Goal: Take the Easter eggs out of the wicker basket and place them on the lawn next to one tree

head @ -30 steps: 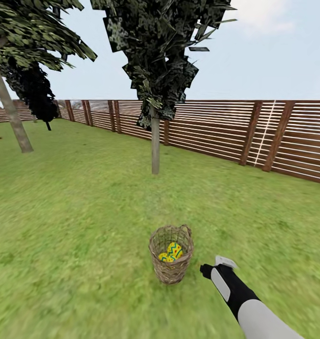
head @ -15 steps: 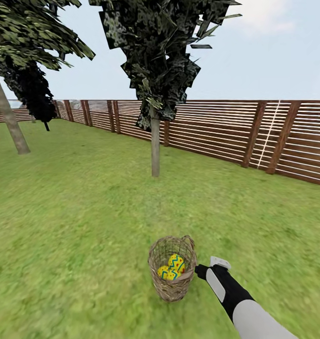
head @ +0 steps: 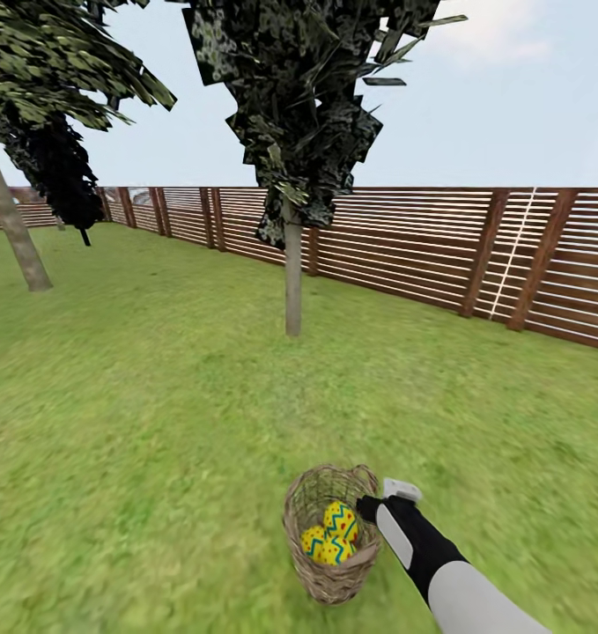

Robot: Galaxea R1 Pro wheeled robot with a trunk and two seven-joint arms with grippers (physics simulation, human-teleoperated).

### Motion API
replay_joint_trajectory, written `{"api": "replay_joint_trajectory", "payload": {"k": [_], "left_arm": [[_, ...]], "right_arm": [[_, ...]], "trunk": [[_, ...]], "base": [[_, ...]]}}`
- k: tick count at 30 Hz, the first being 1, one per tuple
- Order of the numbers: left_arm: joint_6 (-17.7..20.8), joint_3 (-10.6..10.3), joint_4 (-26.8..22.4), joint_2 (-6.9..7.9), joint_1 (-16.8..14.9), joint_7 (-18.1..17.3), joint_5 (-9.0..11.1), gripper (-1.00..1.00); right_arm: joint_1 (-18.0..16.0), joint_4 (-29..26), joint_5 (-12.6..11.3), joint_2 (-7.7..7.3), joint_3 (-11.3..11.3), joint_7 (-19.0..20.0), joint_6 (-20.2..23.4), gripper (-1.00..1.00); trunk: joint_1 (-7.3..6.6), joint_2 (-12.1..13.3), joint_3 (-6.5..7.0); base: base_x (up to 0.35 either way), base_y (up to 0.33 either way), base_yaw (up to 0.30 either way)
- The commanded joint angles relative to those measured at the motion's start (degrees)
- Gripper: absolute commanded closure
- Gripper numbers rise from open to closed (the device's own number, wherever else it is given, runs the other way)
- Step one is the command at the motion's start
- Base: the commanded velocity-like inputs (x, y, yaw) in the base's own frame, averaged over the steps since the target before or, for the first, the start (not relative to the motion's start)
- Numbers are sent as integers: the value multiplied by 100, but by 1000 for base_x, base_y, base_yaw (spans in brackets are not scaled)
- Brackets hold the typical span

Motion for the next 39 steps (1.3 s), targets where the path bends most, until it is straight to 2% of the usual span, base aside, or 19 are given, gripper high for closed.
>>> {"api": "replay_joint_trajectory", "payload": {"k": [1,17,21,26,29,30,33,34,39], "left_arm": [[-12,-1,1,0,-2,-3,24,-100],[-7,5,-7,18,-2,-23,26,-100],[-28,-13,-277,14,-2,-38,27,-100],[-11,118,-559,6,-2,6,73,-100],[99,245,-594,-3,-2,3,72,-100],[176,264,-598,2,-2,-2,72,-100],[890,292,-699,20,-2,-16,76,-100],[995,293,-742,22,-2,-17,79,-100],[2080,294,-1337,5,-2,-19,228,-100]], "right_arm": [[-3,-10,-59,-5,48,-54,22,-100],[-3,17,-43,-28,66,-153,21,-100],[-3,73,-42,-42,66,-165,28,-100],[-3,109,-42,-56,60,-174,28,-100],[-3,151,-47,-58,58,-175,27,-100],[-3,156,-48,-60,58,-175,27,-100],[-3,207,-49,-92,54,-170,28,-100],[-3,231,-49,-101,51,-169,28,-100],[-3,431,-66,-247,27,-161,44,-100]], "trunk": [[4,-4,-6],[4,-4,-6],[4,-4,-6],[4,-4,-6],[70,-124,-60],[92,-164,-78],[158,-284,-132],[180,-324,-150],[289,-525,-240]], "base": [[333,92,0],[332,0,0],[149,-55,0],[25,-9,0],[4,-2,0],[2,-1,0],[0,0,0],[0,0,0],[0,0,0]]}}
